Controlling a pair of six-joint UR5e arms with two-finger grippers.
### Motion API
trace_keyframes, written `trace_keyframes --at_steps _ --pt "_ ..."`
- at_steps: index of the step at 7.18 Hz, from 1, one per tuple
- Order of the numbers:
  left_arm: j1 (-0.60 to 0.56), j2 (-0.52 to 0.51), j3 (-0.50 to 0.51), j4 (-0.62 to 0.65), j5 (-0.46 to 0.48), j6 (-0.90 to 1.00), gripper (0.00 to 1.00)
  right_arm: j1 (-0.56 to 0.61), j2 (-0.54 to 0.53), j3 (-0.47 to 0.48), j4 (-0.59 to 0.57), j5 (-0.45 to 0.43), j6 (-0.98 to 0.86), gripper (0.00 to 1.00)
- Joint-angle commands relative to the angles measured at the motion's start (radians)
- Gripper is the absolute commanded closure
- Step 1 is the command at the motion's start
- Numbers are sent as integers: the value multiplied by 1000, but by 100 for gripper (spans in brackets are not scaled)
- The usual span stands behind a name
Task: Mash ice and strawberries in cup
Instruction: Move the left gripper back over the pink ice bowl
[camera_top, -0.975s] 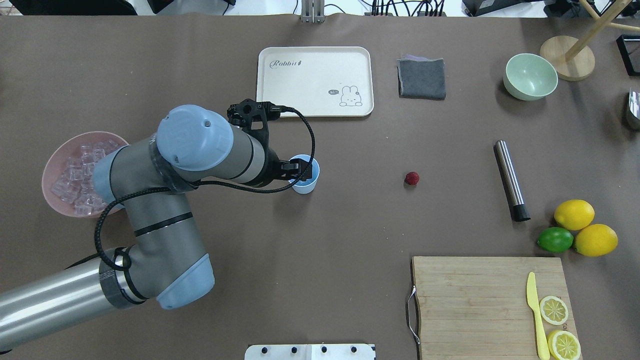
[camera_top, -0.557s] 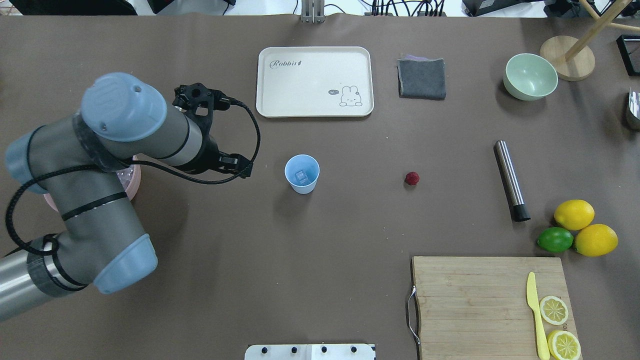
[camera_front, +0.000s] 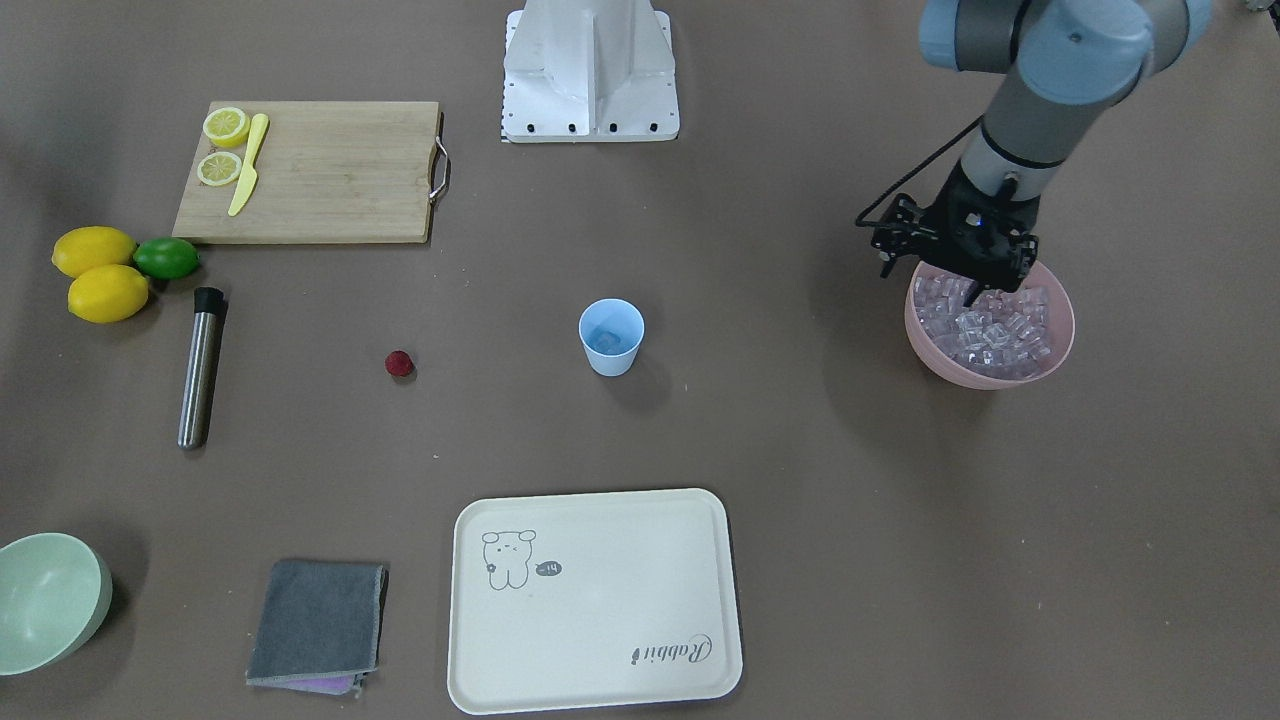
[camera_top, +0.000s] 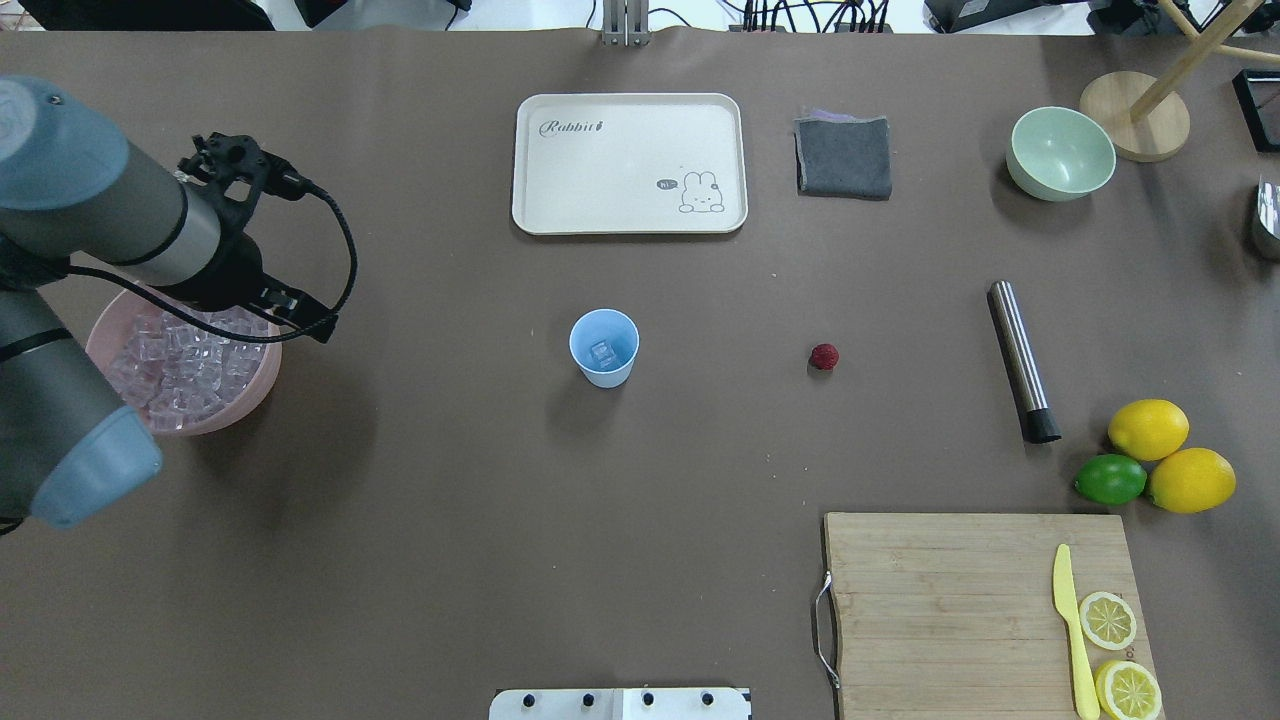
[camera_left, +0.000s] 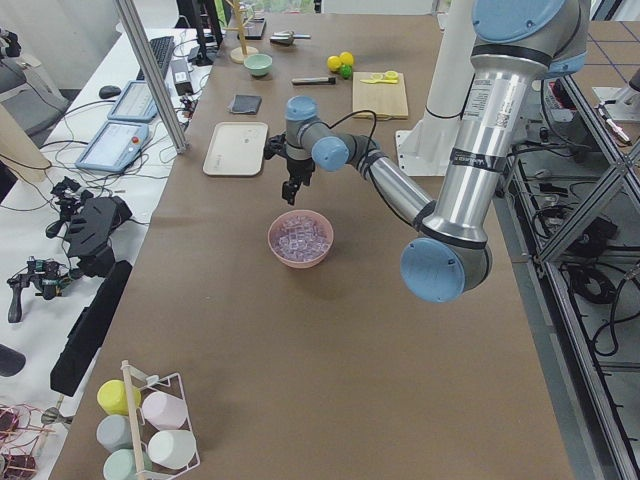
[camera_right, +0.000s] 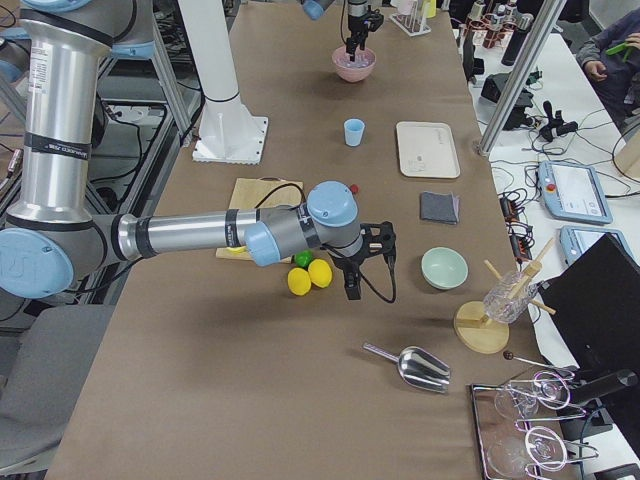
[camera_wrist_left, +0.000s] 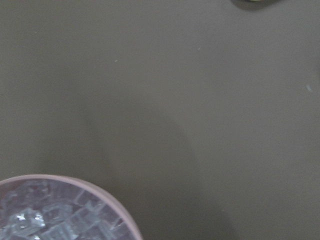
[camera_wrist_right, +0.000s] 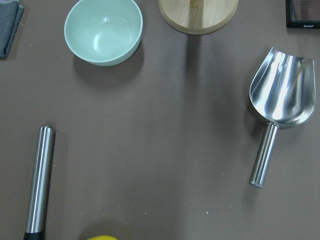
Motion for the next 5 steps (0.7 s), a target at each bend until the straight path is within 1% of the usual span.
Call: trace_keyframes --at_steps 1,2,3,4,5 --pt "-48 22 95 -73 -6 155 2 -3 0 0 0 0 0 0" --pt "-48 22 122 -84 -5 215 2 -5 0 0 0 0 0 0" --pt "-50 37 134 -84 -2 353 2 -6 0 0 0 0 0 0" --pt "-51 46 134 -84 -3 411 2 -8 0 0 0 0 0 0" --pt "-42 49 137 -84 -3 413 3 -8 0 0 0 0 0 0"
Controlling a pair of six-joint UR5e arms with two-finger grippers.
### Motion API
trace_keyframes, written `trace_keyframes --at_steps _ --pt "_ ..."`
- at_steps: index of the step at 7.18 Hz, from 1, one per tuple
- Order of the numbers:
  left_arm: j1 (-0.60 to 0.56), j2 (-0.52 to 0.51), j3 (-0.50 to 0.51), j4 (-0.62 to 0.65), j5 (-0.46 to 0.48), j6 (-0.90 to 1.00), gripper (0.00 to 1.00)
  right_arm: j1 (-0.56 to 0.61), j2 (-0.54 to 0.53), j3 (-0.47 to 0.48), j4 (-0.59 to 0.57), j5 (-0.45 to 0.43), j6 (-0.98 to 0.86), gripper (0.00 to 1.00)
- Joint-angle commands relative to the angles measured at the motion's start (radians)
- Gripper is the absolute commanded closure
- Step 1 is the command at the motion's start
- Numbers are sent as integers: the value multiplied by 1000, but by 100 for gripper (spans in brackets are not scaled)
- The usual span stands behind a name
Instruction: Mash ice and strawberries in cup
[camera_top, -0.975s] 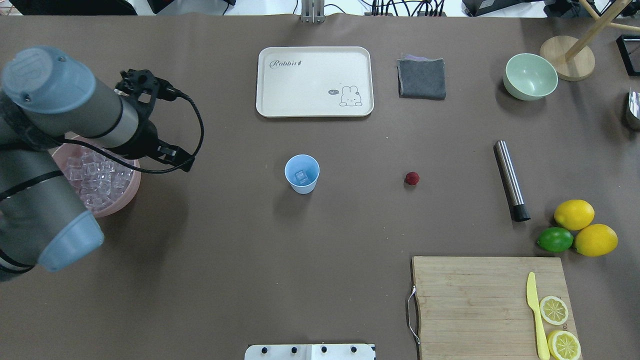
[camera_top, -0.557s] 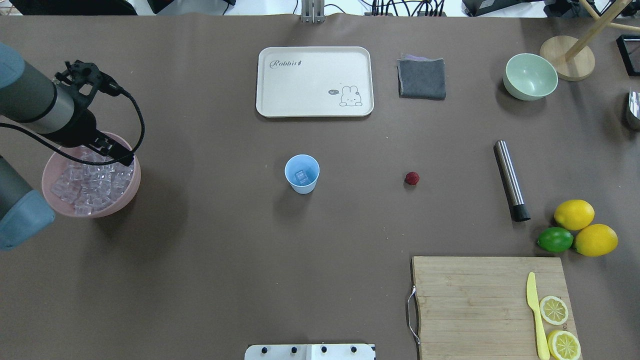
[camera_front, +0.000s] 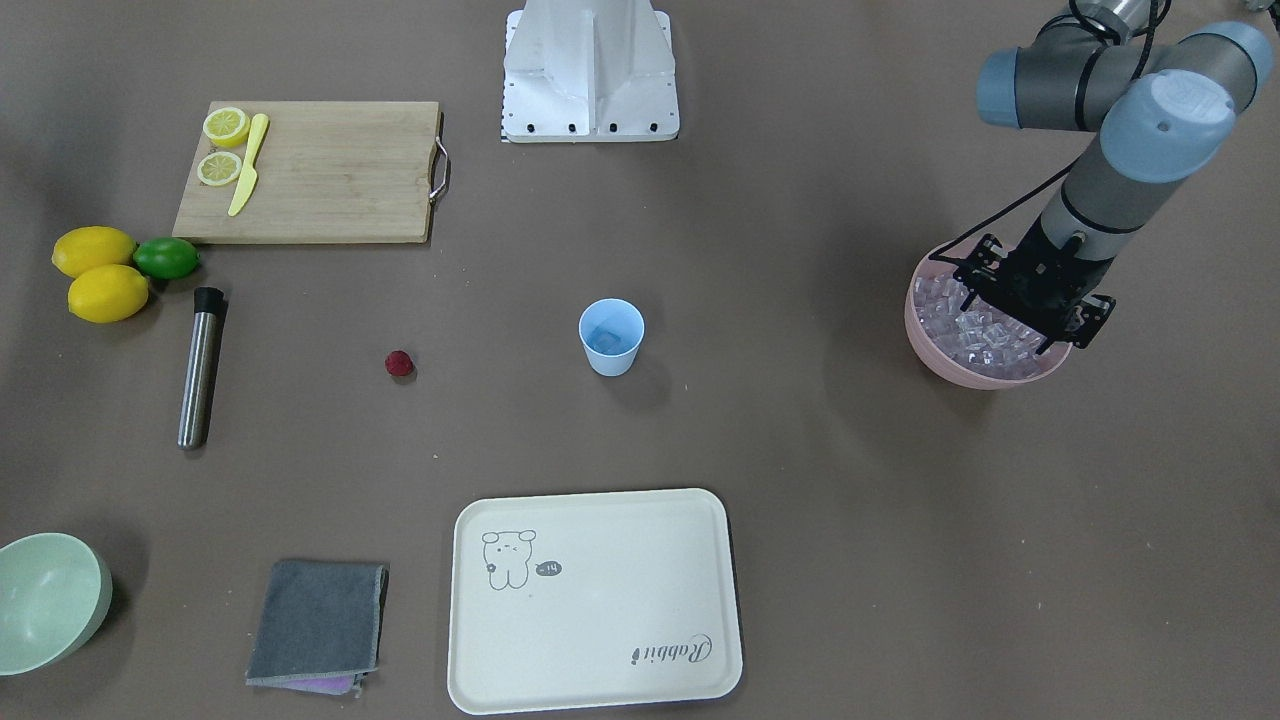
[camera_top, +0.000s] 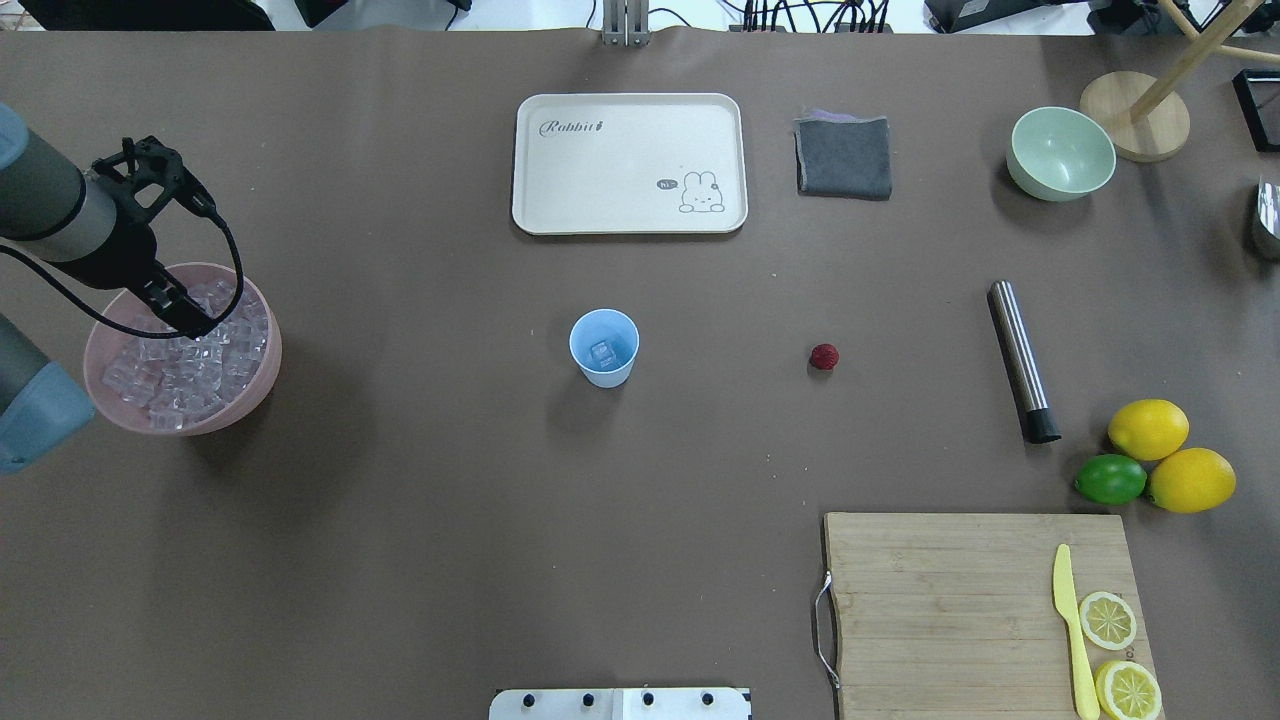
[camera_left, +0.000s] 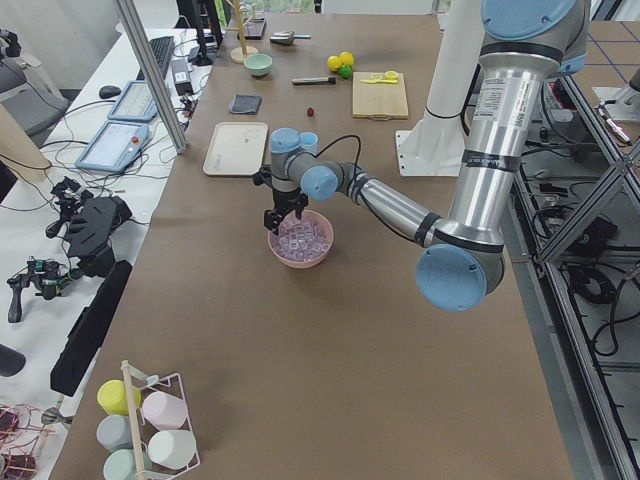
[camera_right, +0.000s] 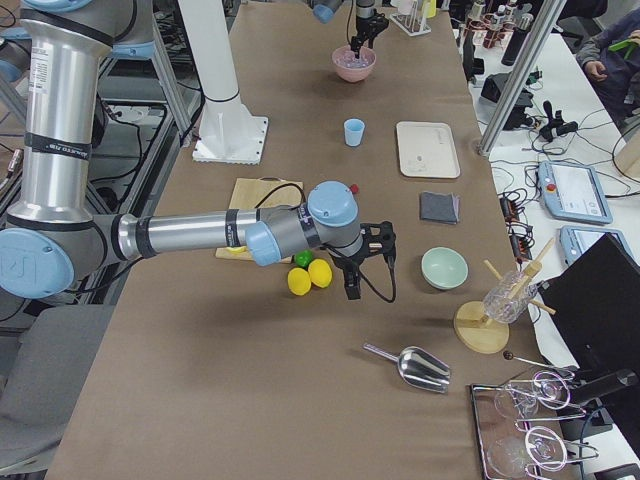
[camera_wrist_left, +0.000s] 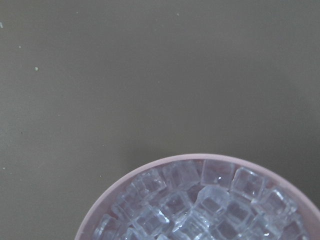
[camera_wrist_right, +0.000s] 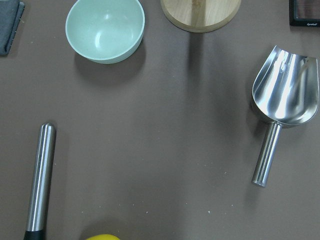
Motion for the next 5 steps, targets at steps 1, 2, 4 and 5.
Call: trace_keyframes --at_steps 1,2,4,5 --pt "11 7 10 -1 0 37 5 -2 0 0 0 0 1 0" --pt "12 7 24 -3 0 40 16 -2 0 0 0 0 0 0" --pt "14 68 44 -89 0 104 14 -4 0 0 0 0 0 0" --pt "15 83 62 -142 -3 105 14 -4 0 0 0 0 0 0"
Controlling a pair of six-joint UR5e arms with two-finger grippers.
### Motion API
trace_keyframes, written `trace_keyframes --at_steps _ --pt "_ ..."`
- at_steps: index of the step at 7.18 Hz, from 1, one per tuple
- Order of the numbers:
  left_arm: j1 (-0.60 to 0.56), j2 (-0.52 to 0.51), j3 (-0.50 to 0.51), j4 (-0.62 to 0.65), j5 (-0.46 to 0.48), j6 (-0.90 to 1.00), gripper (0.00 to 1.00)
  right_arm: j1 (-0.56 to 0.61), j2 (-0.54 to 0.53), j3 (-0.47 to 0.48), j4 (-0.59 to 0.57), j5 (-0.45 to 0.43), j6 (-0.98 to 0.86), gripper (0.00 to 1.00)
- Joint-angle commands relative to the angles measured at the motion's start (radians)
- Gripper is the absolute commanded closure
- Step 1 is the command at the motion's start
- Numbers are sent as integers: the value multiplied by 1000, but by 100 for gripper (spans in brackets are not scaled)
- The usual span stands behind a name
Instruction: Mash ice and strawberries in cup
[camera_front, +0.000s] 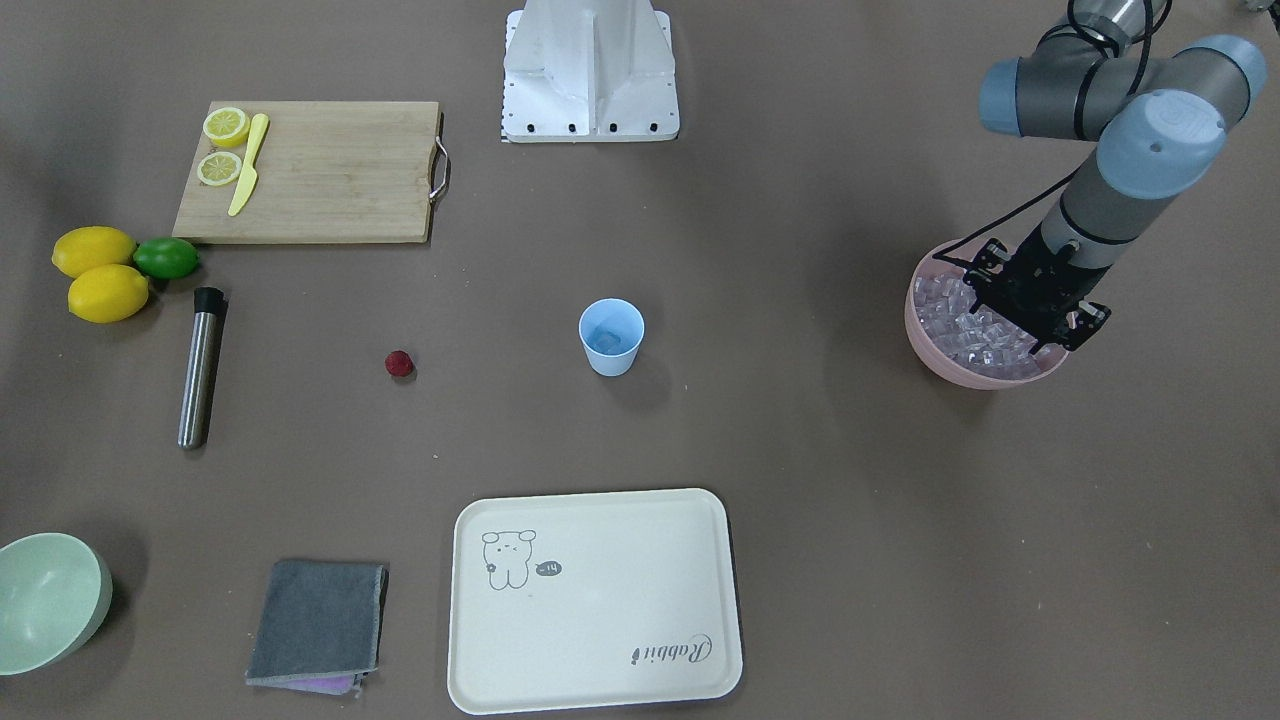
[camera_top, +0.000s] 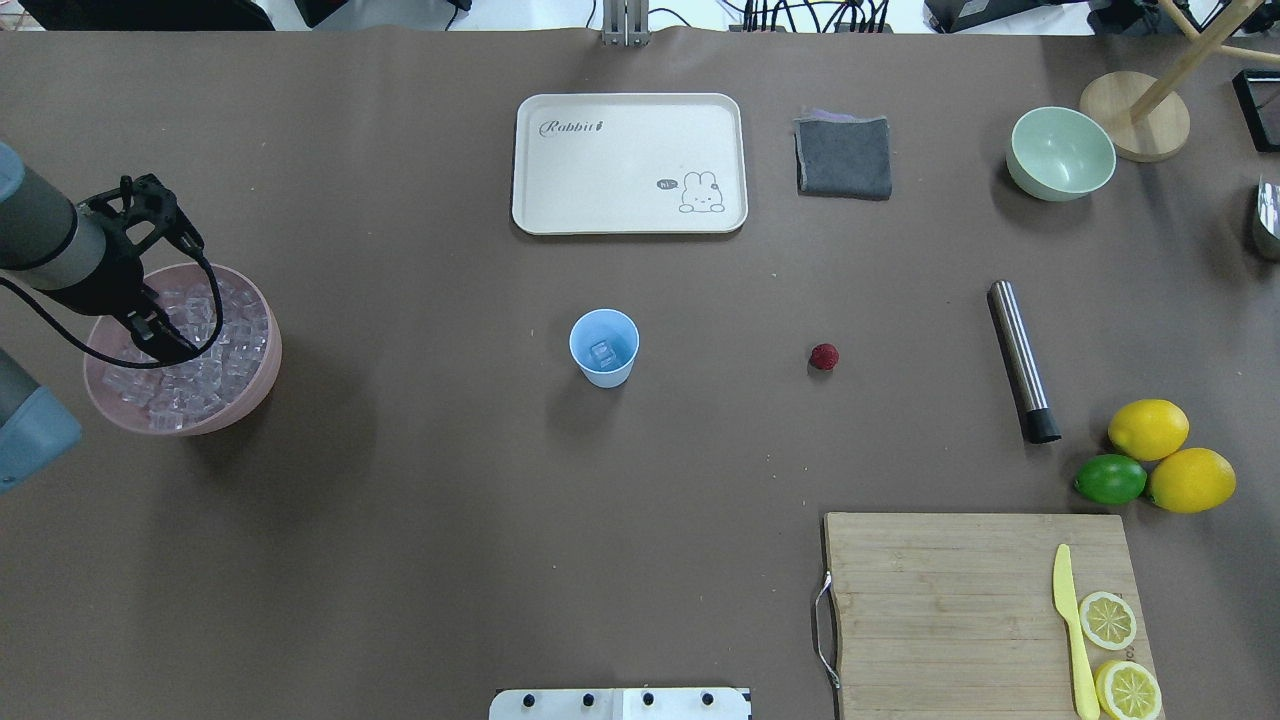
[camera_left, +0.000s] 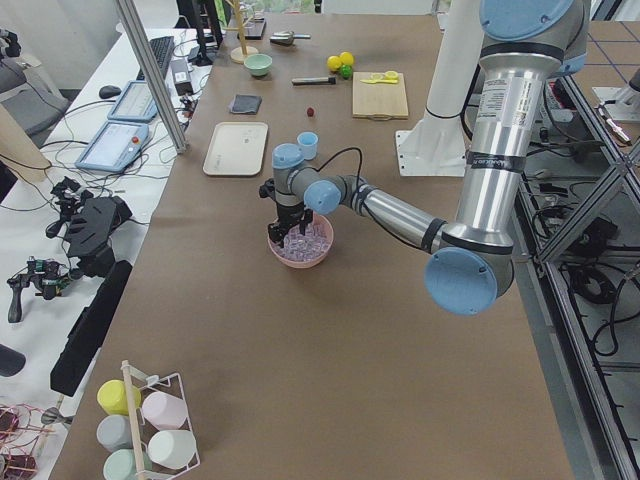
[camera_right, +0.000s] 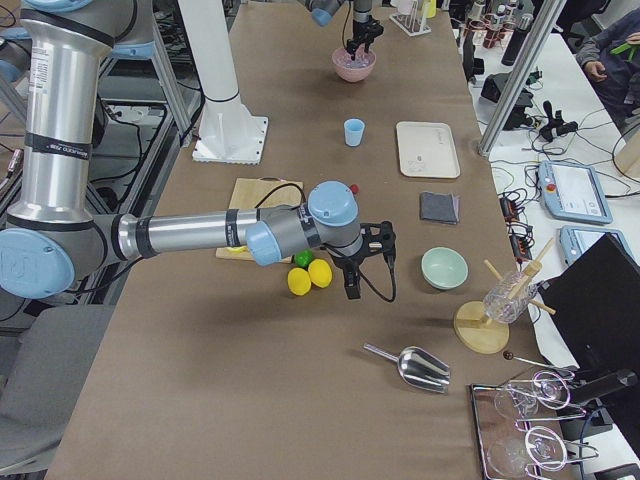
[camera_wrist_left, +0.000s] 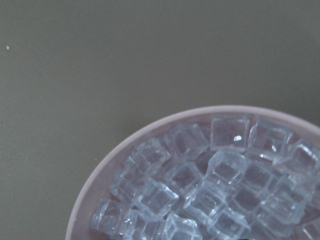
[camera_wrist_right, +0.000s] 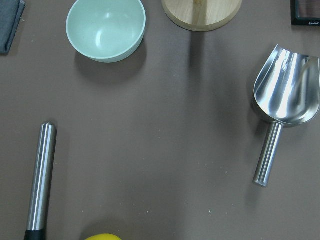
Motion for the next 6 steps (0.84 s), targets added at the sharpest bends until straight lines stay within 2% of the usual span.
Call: trace_keyframes --at_steps 1,2,6 --pt "3 18 15 -64 -5 7 14 -1 2 0 0 0 0 0" --pt "3 14 16 -64 -63 1 19 -1 2 0 0 0 0 0" --pt "3 6 22 -64 -70 10 27 -1 0 0 0 -2 0 0"
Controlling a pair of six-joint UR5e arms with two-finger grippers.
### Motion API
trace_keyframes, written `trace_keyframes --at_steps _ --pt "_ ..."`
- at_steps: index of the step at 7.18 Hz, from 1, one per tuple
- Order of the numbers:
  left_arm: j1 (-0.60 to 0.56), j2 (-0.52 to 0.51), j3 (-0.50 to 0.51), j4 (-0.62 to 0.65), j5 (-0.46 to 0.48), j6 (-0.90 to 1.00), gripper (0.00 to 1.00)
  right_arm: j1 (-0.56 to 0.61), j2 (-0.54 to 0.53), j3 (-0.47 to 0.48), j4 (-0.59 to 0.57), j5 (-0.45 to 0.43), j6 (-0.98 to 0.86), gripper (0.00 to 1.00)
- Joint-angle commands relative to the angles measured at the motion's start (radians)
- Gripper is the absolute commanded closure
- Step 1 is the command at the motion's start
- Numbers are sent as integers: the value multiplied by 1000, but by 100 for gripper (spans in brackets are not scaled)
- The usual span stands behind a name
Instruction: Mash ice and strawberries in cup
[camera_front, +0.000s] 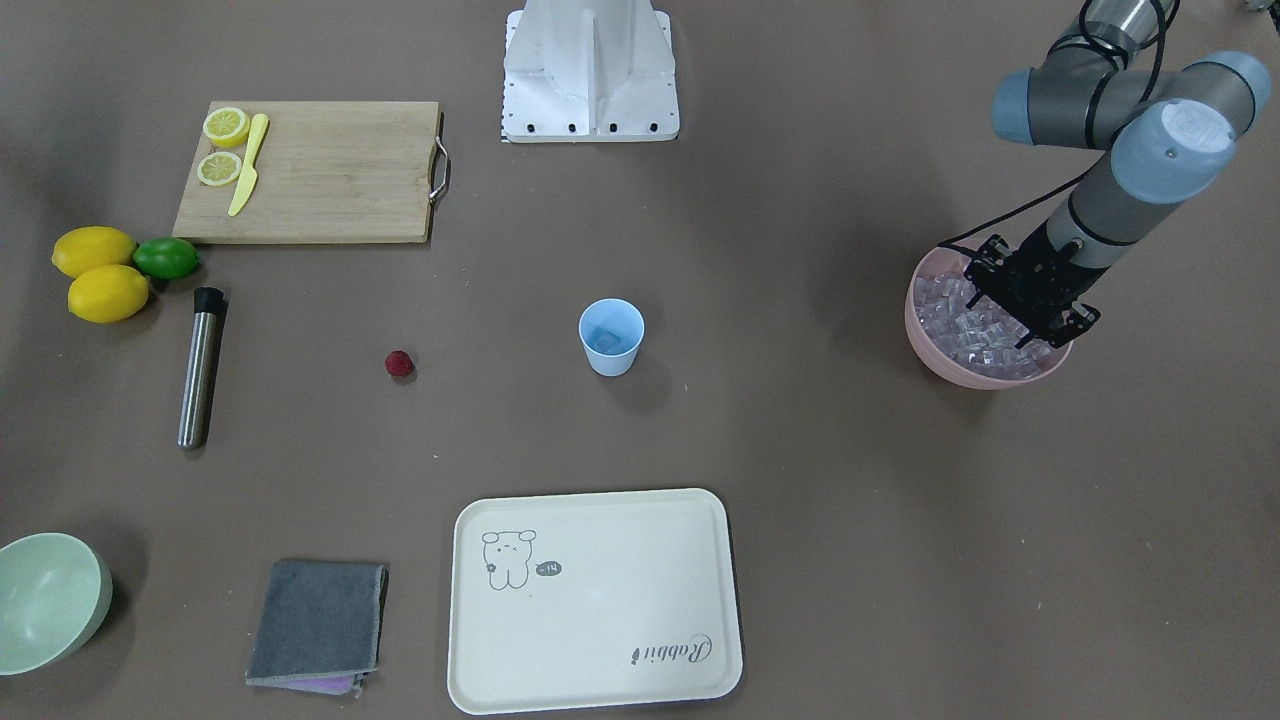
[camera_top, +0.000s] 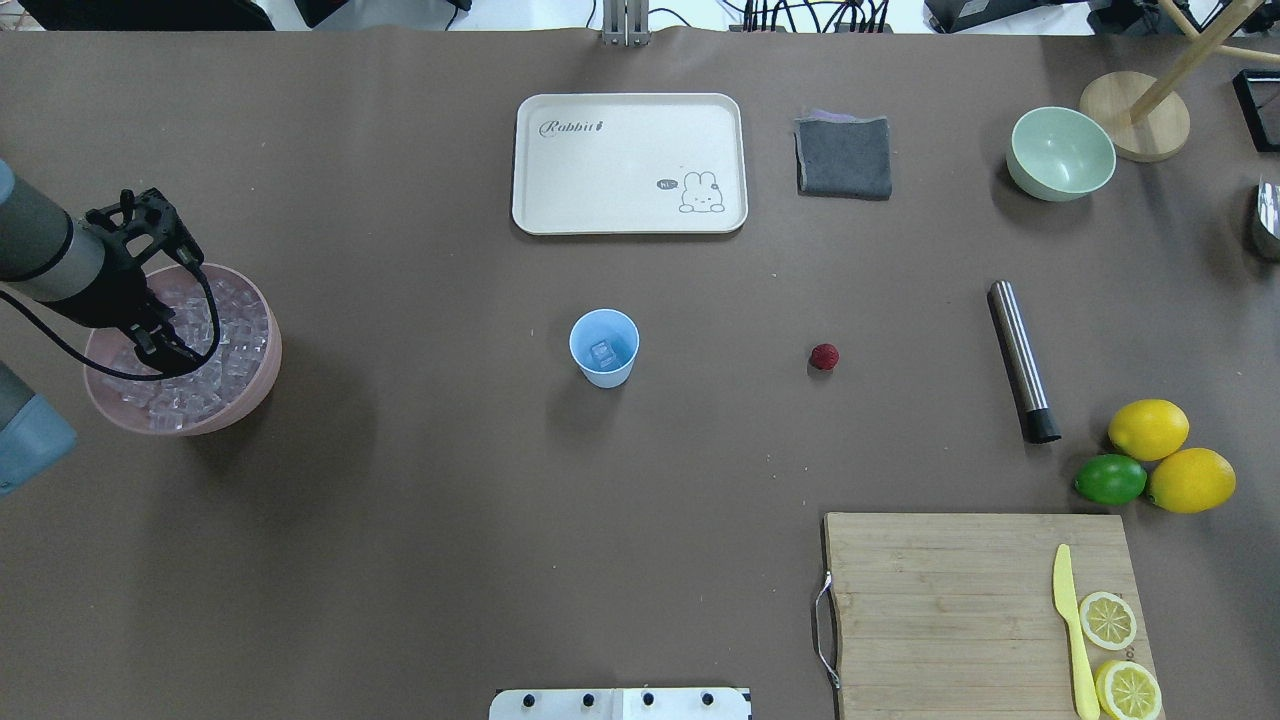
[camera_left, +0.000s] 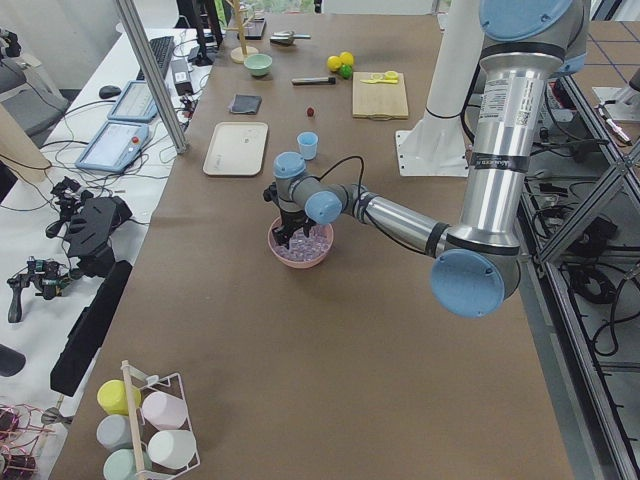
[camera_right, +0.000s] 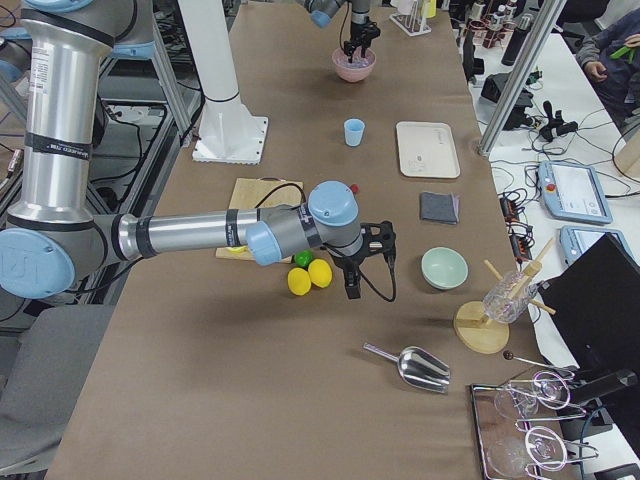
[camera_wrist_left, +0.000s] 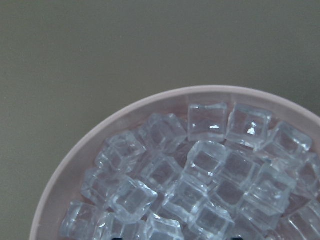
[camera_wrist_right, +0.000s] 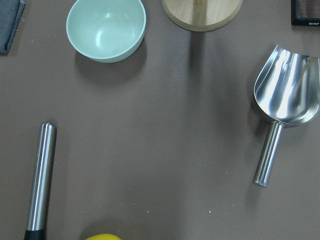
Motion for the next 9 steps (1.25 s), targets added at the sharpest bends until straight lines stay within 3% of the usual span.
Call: trace_keyframes --at_steps 1,6,9 --pt "0 -1 0 0 -1 6 27 0 0 0 0 -1 0 0" --pt "-26 -32 8 18 -1 8 32 0 1 0 0 -1 0 0" --pt "-43 -61 61 20 -9 6 33 0 0 0 0 1 0 0"
